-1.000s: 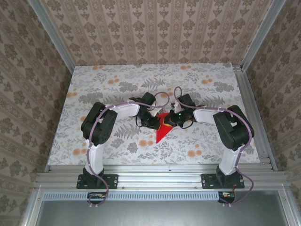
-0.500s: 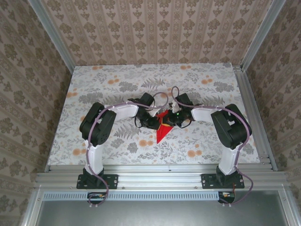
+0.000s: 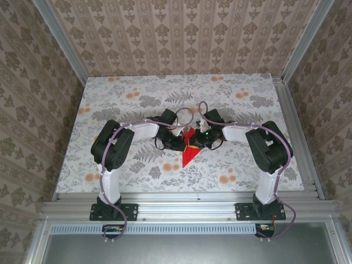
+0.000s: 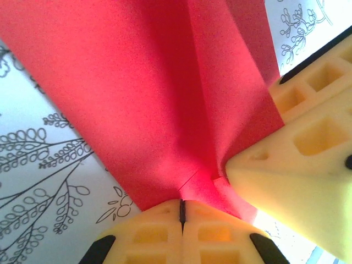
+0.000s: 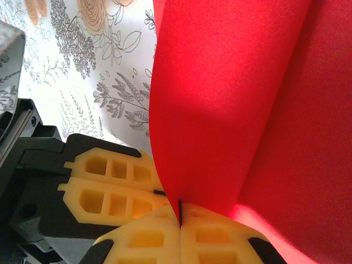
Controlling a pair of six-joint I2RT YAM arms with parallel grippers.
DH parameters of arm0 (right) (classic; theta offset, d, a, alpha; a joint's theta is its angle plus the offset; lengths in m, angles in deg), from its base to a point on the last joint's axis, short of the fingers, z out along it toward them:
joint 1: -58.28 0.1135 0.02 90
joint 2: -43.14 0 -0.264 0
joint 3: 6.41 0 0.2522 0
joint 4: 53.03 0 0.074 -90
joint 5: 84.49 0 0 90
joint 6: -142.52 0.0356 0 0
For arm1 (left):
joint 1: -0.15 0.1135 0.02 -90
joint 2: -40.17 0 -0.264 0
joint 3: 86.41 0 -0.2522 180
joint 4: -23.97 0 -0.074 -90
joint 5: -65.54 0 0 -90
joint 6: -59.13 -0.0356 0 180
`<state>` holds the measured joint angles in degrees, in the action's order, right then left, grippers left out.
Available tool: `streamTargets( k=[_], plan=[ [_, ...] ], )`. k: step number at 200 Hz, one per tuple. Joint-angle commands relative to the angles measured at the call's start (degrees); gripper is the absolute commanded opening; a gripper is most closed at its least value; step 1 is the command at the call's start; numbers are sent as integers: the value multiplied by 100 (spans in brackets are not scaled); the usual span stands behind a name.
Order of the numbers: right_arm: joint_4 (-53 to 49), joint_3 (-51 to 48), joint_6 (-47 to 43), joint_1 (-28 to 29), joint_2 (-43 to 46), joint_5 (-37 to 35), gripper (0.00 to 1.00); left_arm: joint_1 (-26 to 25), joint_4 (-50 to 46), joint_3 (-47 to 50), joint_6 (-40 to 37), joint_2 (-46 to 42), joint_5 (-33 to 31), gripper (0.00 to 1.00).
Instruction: Fold a paper plane with a square sheet of paper (pick it up from the middle)
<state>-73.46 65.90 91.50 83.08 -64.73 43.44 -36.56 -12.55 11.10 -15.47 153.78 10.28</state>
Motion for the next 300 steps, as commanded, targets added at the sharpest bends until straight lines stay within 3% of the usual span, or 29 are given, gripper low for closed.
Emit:
streamTargets(
  k=[1, 171, 300],
  plan=[
    [-94, 177, 25, 44, -189, -32, 8, 63, -97, 192, 51, -13, -301, 0],
    [-133, 308, 36, 34, -515, -211, 7, 111, -239, 122, 70, -514, -188, 0],
    [-107, 263, 73, 38, -373, -163, 7, 120, -154, 67, -37, -34, -236, 0]
  ],
)
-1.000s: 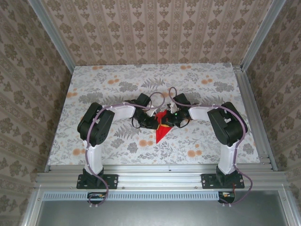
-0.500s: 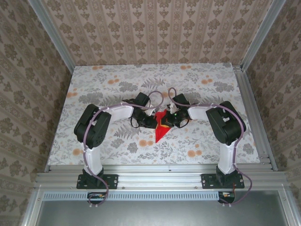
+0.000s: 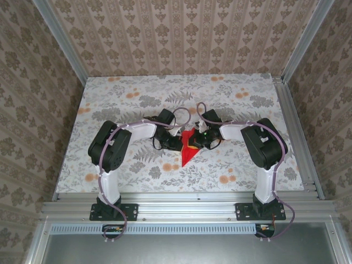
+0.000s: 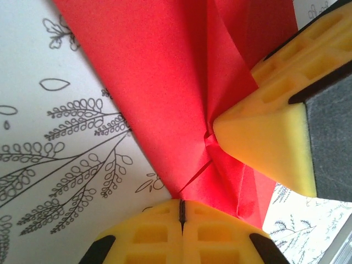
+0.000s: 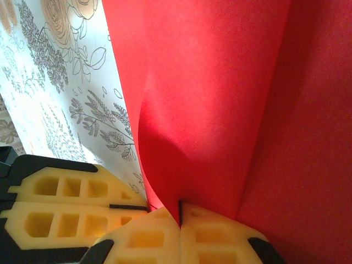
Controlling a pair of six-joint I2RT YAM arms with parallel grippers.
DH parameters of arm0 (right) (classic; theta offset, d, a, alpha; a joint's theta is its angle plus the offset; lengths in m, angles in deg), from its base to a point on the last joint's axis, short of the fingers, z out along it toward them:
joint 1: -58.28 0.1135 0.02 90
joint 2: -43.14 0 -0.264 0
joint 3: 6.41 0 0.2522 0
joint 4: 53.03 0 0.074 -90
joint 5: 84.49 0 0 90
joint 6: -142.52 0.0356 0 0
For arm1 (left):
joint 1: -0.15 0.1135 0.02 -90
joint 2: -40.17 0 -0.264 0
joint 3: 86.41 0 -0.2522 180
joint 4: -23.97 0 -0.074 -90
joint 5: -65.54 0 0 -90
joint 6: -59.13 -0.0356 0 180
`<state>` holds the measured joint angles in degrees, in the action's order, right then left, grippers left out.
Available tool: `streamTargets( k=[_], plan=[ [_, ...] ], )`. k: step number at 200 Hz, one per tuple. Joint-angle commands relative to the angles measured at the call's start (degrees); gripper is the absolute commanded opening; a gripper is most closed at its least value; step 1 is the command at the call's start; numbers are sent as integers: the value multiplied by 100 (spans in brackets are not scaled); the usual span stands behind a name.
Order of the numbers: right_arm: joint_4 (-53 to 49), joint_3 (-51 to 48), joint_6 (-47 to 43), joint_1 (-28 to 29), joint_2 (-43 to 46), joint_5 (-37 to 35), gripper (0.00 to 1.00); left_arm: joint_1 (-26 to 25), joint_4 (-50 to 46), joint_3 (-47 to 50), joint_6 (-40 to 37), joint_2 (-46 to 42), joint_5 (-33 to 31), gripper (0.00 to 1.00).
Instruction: Fold a paper plane with a square sheet of paper (pick it up from the middle)
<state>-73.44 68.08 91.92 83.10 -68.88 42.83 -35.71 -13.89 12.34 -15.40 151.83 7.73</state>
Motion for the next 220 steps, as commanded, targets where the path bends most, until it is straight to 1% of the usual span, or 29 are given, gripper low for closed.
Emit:
streamTargets(
  k=[1, 46, 114, 220],
  plan=[
    [-113, 44, 32, 34, 46, -102, 7, 35, -18, -61, -43, 162, 22, 0],
    [-272, 183, -35, 101, 102, -147, 8, 35, -21, -68, -82, 301, -24, 0],
    [-254, 260, 13, 186, 14, -146, 8, 37, -105, -63, -176, 427, -149, 0],
    [-51, 277, 200, 93, -90, -282, 7, 35, -113, -21, -210, 383, -126, 0]
  ],
)
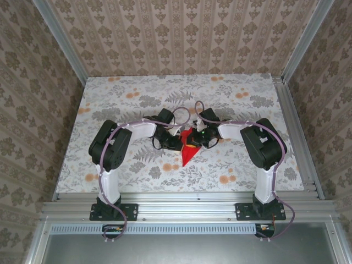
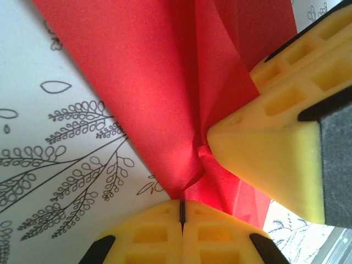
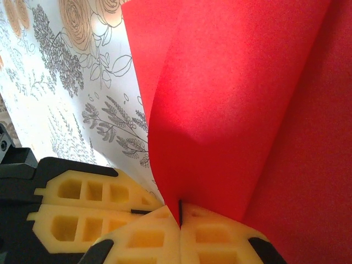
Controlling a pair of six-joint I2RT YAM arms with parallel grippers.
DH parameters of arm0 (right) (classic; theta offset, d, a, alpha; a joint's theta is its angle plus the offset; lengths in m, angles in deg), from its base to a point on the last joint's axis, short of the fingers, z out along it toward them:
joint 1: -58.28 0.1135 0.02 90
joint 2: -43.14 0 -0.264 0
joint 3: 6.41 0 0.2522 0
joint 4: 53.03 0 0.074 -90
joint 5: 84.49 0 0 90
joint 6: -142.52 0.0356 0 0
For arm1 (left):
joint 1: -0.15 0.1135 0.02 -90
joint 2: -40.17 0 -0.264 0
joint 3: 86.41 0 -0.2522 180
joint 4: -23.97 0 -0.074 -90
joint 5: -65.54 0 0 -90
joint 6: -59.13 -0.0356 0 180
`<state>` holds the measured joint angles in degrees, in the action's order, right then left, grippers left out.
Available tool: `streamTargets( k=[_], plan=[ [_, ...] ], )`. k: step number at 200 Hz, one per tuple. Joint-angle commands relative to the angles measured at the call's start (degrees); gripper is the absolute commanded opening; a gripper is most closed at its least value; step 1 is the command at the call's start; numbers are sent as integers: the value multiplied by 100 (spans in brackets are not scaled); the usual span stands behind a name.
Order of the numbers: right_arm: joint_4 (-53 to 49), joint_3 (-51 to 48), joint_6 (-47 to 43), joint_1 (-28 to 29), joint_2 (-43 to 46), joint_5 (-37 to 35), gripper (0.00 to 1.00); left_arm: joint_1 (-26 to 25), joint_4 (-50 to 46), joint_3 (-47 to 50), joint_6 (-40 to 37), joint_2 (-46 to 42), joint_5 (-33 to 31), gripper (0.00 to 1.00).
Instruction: Fold a paper plane with a square sheet of paper (pick it up from the middle)
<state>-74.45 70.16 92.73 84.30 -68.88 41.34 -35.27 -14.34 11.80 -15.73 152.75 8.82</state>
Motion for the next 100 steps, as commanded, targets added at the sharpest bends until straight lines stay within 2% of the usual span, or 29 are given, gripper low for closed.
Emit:
streamTargets(
  k=[1, 100],
  plan=[
    [47, 67, 119, -27, -91, -127, 7, -9, -67, 30, -178, 291, -235, 0],
    [-7, 136, 40, -11, -333, -59, 8, -9, -37, -32, -138, 233, -128, 0]
  ],
)
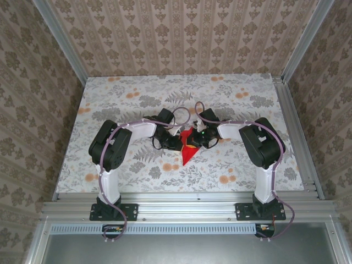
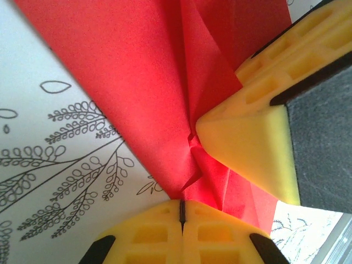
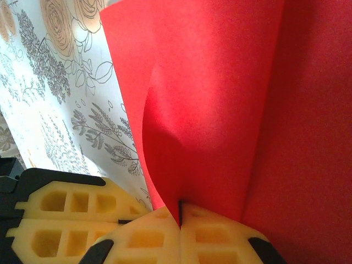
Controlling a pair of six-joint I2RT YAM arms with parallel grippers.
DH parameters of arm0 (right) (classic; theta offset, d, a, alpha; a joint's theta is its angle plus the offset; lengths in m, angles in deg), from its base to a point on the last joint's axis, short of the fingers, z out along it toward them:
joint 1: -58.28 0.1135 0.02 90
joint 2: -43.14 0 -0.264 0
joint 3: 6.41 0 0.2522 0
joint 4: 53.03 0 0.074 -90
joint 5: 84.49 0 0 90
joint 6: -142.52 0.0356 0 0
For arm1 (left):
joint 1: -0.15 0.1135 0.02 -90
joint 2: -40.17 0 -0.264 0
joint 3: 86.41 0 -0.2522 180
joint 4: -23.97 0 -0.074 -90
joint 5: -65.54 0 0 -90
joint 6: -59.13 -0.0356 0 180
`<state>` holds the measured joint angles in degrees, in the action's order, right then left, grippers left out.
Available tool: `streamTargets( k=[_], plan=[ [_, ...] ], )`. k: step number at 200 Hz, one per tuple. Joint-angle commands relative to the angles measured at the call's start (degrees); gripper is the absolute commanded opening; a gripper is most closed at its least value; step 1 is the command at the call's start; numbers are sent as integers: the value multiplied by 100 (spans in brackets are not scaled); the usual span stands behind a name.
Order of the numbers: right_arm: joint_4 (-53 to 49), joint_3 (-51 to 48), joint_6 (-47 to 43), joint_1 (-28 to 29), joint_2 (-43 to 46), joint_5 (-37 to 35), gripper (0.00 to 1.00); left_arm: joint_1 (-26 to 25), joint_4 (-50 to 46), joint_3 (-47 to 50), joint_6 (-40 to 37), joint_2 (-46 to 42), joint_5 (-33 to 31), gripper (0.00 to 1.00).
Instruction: Fold a paper plane with a square sheet of paper (pick it up from the middle)
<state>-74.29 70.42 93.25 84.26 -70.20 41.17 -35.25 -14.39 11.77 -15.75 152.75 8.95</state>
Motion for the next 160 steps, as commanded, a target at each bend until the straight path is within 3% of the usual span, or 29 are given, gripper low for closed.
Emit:
streamTargets(
  k=[1, 89, 160],
  plan=[
    [-22, 114, -12, -10, -204, -46, 8, -11, -30, -27, -134, 236, -137, 0],
    [-11, 35, -77, 2, -329, -85, 14, -11, 34, 0, 78, -313, -17, 0],
    [109, -71, -56, 4, -329, -12, 14, -96, 440, 511, 714, -1014, -36, 32]
  ],
)
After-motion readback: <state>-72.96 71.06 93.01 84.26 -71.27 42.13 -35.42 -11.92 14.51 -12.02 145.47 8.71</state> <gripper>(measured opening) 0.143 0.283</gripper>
